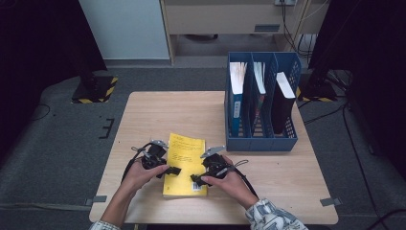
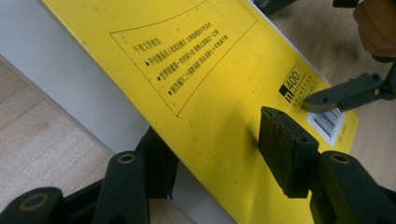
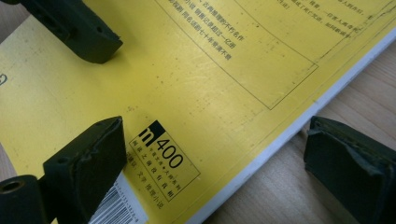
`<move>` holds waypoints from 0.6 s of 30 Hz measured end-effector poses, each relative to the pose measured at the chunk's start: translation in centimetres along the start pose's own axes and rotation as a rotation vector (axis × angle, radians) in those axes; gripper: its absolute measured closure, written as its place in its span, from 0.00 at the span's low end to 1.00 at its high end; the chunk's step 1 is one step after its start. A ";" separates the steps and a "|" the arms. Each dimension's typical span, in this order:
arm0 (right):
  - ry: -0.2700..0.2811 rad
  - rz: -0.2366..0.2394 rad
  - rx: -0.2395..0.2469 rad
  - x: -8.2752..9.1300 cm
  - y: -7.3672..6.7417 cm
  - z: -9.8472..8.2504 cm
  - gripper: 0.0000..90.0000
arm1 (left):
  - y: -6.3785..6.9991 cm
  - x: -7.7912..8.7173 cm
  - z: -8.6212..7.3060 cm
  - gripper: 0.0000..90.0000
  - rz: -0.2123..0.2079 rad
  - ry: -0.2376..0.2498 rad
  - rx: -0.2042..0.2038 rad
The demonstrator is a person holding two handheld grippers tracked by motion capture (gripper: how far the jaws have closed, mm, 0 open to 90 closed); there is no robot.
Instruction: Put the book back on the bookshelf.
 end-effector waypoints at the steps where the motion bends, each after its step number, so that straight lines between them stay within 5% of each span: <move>1: 0.001 -0.004 -0.009 0.0 0.0 0.0 0.07 | 0.0 0.0 0.0 0.53 0.000 -0.001 0.002; 18: -0.012 -0.011 -0.037 0.5 -0.4 -0.1 0.19 | -0.9 0.0 0.2 0.64 -0.004 -0.004 0.013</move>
Point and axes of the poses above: each handheld gripper's, and its own axes: x roughly backward along the jaws, z roughly out of its top, y roughly to its right, the point moved 2 cm from there along -x, roughly forward along the jaws, and after that the axes turned 12 degrees about z, right-handed, at the moved point
